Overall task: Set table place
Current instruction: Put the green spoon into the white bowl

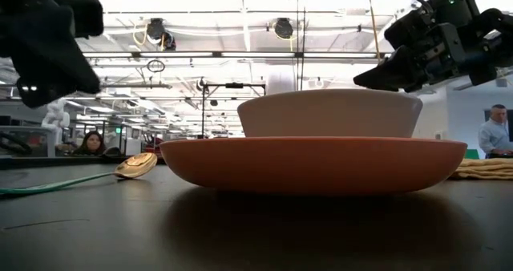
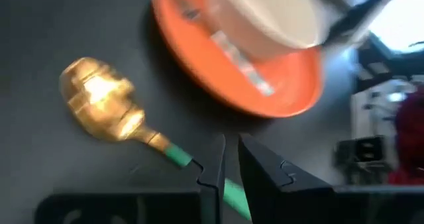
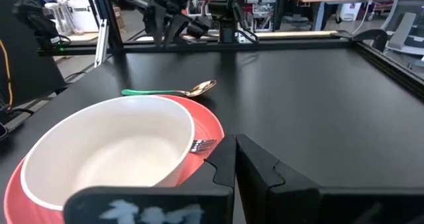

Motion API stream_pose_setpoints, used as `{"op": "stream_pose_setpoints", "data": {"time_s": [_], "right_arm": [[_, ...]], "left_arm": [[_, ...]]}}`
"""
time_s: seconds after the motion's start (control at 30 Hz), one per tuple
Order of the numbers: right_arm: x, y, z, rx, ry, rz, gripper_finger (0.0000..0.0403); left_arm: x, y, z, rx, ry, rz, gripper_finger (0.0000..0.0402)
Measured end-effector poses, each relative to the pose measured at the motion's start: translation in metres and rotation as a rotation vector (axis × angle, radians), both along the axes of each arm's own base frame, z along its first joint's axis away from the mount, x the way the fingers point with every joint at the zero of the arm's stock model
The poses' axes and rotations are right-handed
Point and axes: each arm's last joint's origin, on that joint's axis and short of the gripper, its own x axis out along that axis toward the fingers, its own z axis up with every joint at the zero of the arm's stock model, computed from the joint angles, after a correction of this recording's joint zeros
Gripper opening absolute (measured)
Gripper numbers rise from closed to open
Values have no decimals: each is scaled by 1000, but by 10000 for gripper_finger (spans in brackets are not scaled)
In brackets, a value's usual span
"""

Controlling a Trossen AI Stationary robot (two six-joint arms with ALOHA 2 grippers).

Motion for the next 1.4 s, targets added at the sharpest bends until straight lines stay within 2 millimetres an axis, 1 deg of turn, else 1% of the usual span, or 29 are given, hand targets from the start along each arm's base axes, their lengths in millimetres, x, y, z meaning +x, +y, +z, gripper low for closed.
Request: {"op": "stream_pose_setpoints", "data": {"time_s": [0.1,0.2,0.37,0.5,0.57,0.7,0.87,0.93,1.03,1.17,1.23,1.33,1.4], "right_arm": [[0,0,-1,3,9,0,0],[0,0,-1,4,14,0,0],[0,0,-1,4,14,0,0],[0,0,-1,4,14,0,0],[0,0,-1,4,14,0,0],[0,0,-1,4,14,0,0],[0,0,-1,4,14,0,0],[0,0,-1,4,14,0,0],[0,0,-1,4,14,0,0],[0,0,-1,5,14,0,0],[0,0,-1,5,15,0,0],[0,0,-2,7,18,-1,0],[0,0,-2,17,20,-2,0]], "left_arm": [[3,5,7,-50,129,52,46],[6,10,13,-81,208,19,46],[10,17,13,-103,241,-19,46],[12,20,13,-84,240,-30,46],[13,21,13,-43,236,-83,46],[14,20,14,47,219,-245,46],[21,20,20,117,106,-473,46],[26,21,28,157,59,-545,46],[35,21,46,254,-9,-617,46],[46,23,69,457,-35,-705,47],[53,25,75,561,11,-726,47],[56,31,71,669,205,-777,47],[62,34,69,709,289,-811,47]]}}
